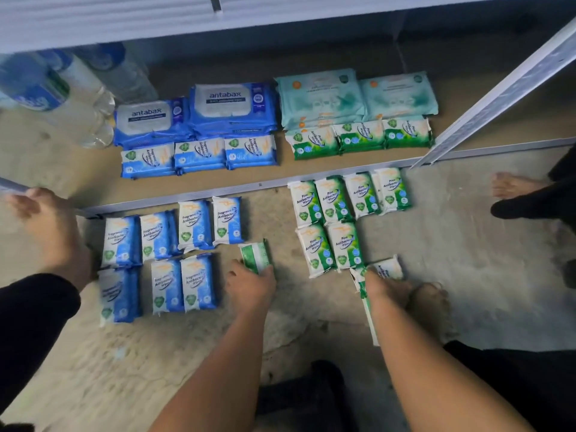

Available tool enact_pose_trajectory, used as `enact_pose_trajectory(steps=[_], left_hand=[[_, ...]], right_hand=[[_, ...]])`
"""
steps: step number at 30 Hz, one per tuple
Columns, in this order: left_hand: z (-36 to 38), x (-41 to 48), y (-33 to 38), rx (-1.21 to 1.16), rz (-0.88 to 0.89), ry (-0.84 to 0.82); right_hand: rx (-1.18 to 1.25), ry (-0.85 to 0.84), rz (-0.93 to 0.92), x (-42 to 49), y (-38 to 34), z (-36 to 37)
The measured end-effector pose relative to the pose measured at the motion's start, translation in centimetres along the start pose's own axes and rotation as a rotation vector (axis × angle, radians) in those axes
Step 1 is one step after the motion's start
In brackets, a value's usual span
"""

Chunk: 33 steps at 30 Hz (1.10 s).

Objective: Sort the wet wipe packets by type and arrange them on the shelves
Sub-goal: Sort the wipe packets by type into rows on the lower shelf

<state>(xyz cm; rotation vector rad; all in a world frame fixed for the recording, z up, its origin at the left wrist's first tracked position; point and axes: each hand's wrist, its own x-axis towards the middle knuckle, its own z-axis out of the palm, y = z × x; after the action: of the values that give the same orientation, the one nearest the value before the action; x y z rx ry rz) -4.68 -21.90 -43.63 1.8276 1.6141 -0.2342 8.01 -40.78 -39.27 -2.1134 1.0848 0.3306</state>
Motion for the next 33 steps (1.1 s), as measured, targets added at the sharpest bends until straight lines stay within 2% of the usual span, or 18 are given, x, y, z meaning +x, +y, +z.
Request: enact_pose_trajectory(steps=[10,14,19,22,25,29,33], left_hand=[[0.5,1.3,0.4,0.018,-0.010,0.010],[-0.3,1.1,0.3,0.000,0.024,-0.065],[-2.1,0.4,0.0,-0.053,0.035,-0.215],[-3.2,-0.2,-0.1,-0.142,0.035,-0.308],[-4.4,-1.4,0.2,-0.338,0.031,-0.390],[-5.8,-3.3,0.6,-0.626,-0.028,-0.581],[-7.9,-5.9,1.0,-0.769,-0.084,-0.683]], right_hand=[[-0.033,0.001,0.046,1.9,-0.4,1.3],[-0.090,-0.025,0.031,1.7,-0.5,0.7],[-0.274,-0.047,-0.059,0.7,-0.3,-0.7],[-0.313,-0.052,-0.129,-0.4,-0.6,-2.1],[-0.320,-0.065,-0.198,-1.8,-0.9,-3.4],[-0.271,-0.104,-0.275,-3.7,-0.5,-4.9],[-0.196,-0.198,-0.318,-5.5,-0.1,-6.3]])
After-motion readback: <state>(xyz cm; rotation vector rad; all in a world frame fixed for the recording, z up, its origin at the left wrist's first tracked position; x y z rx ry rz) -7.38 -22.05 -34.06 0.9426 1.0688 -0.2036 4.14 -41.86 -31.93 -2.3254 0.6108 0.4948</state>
